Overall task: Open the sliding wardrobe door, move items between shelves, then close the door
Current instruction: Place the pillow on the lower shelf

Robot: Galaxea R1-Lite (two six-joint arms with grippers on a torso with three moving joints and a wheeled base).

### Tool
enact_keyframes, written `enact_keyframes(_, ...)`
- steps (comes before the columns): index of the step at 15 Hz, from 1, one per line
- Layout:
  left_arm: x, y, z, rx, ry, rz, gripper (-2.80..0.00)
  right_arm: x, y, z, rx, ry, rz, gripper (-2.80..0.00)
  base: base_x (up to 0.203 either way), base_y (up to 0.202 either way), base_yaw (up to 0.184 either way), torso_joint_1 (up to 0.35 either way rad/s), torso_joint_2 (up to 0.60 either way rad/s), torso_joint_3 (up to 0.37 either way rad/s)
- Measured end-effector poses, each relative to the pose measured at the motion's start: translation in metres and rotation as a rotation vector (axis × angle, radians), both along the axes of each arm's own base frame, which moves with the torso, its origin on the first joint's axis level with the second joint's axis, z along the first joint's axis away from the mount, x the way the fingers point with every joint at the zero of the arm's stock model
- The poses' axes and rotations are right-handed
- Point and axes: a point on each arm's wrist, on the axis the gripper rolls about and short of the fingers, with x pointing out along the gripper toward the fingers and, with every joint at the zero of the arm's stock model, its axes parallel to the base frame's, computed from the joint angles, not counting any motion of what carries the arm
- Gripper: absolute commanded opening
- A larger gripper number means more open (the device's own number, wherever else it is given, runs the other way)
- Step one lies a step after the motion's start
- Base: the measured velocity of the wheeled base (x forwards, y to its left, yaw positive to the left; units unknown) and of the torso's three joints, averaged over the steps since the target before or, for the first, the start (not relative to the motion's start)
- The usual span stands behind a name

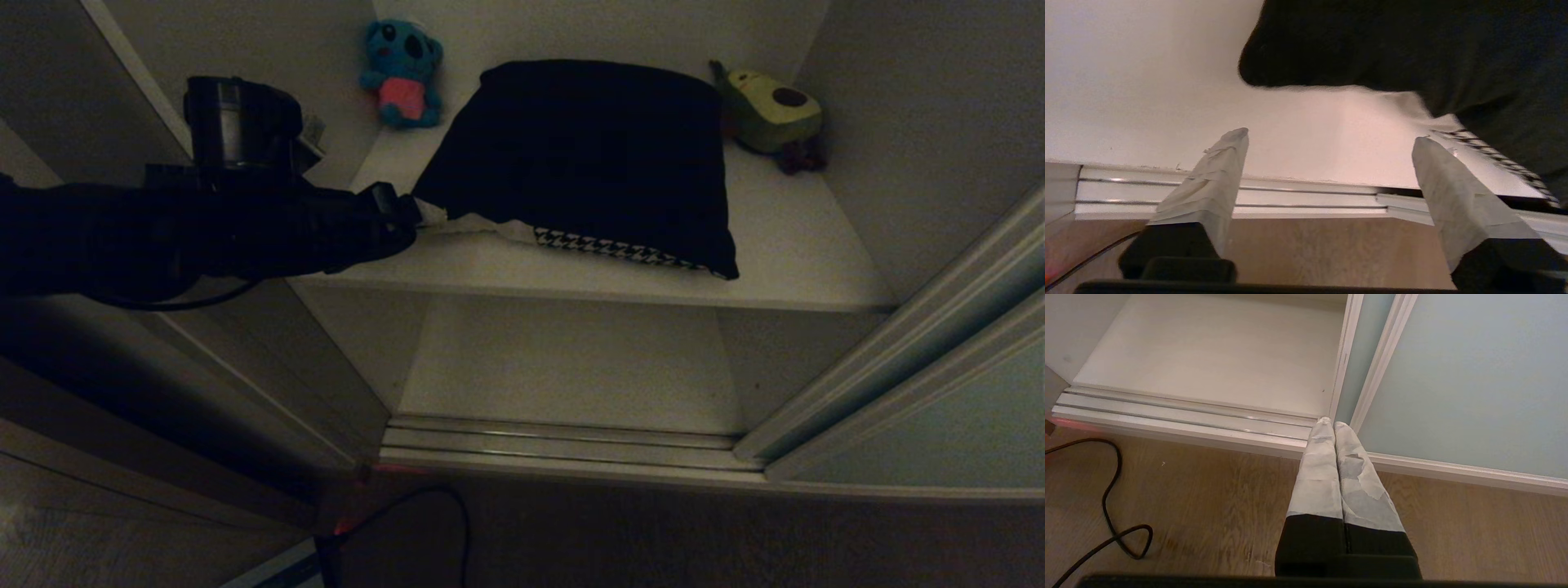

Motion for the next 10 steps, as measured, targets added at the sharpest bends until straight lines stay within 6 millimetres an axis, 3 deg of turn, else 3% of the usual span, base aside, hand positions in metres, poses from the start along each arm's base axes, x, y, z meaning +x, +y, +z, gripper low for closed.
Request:
enact_keyframes(3,0.018,-0.004,-0.013,0.007,0.004,0.037,0.00,0.000,0.000,0.000,0.000,0.000,0.000,-2.80,0.000,0.000,0.000,0.000,0.00,0.000)
enact_keyframes(10,0.051,-0.013,-0.009,-0.186,-0.153,0.035,0.00,0.000,0.000,0.000,0.000,0.000,0.000,-2.80,0.000,0.000,0.000,0.000,0.00,0.000)
